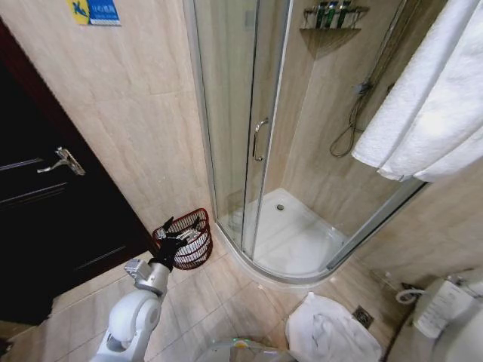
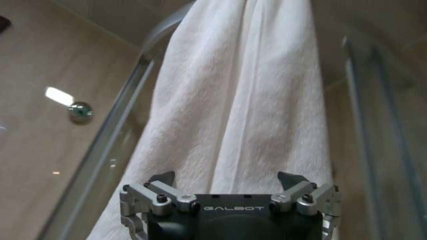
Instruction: Discard the used towel into the hamper.
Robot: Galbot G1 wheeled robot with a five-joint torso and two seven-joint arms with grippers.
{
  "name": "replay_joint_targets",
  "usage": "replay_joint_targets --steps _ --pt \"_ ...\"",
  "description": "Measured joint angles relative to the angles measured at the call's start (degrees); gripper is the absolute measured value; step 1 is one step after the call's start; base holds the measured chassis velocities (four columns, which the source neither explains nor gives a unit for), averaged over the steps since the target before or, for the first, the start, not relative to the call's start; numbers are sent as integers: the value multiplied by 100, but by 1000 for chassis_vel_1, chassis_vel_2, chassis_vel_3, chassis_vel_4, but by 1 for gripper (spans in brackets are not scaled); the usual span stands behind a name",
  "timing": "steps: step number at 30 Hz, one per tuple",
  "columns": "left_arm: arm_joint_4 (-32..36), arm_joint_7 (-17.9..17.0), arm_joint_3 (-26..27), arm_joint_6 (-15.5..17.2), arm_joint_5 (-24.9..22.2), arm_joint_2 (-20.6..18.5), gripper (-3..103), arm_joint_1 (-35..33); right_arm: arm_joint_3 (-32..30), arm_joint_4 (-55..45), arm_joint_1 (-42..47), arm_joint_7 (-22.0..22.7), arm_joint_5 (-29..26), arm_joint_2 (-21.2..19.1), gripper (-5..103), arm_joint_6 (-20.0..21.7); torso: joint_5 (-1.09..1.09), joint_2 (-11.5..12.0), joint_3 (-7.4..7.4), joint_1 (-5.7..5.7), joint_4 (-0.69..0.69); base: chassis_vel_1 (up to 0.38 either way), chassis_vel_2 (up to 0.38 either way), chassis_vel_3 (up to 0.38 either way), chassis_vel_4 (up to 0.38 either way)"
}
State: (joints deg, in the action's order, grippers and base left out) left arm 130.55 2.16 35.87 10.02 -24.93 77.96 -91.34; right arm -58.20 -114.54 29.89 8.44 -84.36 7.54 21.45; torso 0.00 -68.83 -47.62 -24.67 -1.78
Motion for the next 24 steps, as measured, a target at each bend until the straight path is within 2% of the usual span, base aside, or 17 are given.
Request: replay_joint_targets --steps 9,14,20,24 --pt "0 0 0 0 0 0 100 0 96 -40 56 -135 -373 209 100 -21 1 0 0 0 0 0 0 0 0" --pt "0 0 0 0 0 0 100 0 190 -65 98 -152 -282 230 100 -38 1 0 0 0 0 0 0 0 0" --pt "0 0 0 0 0 0 100 0 216 210 282 -447 24 91 100 -185 0 0 0 0 1 0 0 0 0" --pt "0 0 -1 0 0 0 100 0 135 210 408 -501 265 171 100 -260 0 0 0 0 1 0 0 0 0"
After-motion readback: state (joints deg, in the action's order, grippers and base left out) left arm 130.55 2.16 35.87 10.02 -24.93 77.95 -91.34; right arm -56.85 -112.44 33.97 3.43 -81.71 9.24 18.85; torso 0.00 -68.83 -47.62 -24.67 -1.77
